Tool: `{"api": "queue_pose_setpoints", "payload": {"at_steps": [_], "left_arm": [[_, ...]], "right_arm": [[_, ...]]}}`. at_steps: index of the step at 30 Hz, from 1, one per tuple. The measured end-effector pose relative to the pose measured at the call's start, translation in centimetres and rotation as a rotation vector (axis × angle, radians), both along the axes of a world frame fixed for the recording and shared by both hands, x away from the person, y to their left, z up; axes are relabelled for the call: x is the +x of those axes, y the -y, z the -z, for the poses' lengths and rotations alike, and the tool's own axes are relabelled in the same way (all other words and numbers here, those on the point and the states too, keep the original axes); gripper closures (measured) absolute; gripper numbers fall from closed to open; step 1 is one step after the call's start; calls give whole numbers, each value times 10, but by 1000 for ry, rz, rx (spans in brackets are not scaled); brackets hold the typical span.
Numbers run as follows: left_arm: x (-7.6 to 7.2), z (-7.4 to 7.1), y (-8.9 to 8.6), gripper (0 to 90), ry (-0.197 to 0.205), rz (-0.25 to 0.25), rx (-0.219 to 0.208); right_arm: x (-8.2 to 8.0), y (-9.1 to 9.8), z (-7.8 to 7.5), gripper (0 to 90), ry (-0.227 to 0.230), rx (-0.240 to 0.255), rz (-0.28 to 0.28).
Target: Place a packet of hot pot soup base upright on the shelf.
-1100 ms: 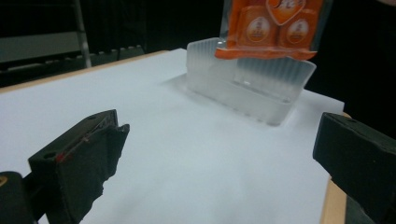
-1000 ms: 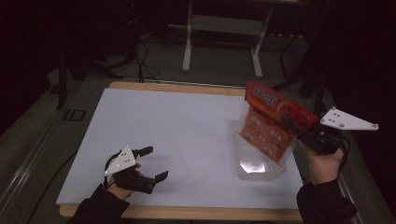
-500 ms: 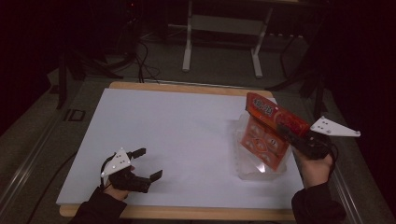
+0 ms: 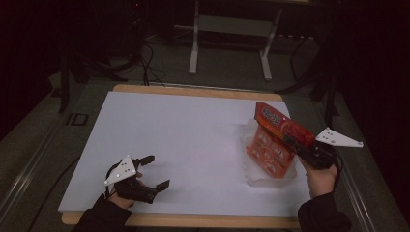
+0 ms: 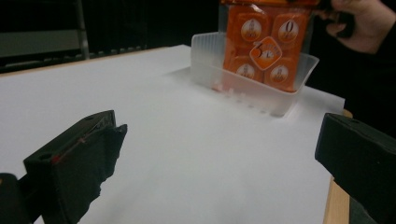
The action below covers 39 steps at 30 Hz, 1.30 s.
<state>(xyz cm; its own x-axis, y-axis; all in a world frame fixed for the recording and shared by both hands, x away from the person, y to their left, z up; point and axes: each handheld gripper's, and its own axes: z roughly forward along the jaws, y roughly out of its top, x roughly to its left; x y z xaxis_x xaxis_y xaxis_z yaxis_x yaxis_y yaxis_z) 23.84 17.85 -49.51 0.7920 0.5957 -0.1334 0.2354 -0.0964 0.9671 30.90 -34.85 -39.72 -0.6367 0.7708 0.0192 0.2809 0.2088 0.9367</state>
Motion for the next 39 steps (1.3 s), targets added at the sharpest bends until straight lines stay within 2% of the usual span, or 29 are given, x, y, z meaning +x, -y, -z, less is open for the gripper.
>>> {"api": "queue_pose_setpoints", "payload": {"at_steps": [6,14,17,19,22,27,31,33,35,38,39], "left_arm": [[0,0,1,0,7,10,-7],[1,1,1,0,-6,12,-12],[1,1,1,0,-5,13,-6],[1,1,1,0,-8,13,-8],[2,1,0,0,-12,15,-17],[1,1,1,0,-12,22,-20],[0,0,2,0,1,39,-20],[0,-1,2,0,5,43,-27],[0,-2,1,0,7,41,-30],[0,-1,1,0,0,41,-32],[-1,-1,1,0,-1,43,-31]], "right_arm": [[4,8,3,900,-10,11,25],[13,27,11,898,-49,20,97],[14,29,13,894,-54,18,115],[15,31,15,887,-52,-2,143],[15,30,15,877,-52,-9,150],[13,29,10,710,-38,-2,173],[8,26,5,453,-19,-26,236],[6,25,3,287,-20,-28,247],[3,24,1,166,-4,-29,261],[0,25,0,132,1,-16,274],[-2,26,-2,127,-11,-24,280]]}}
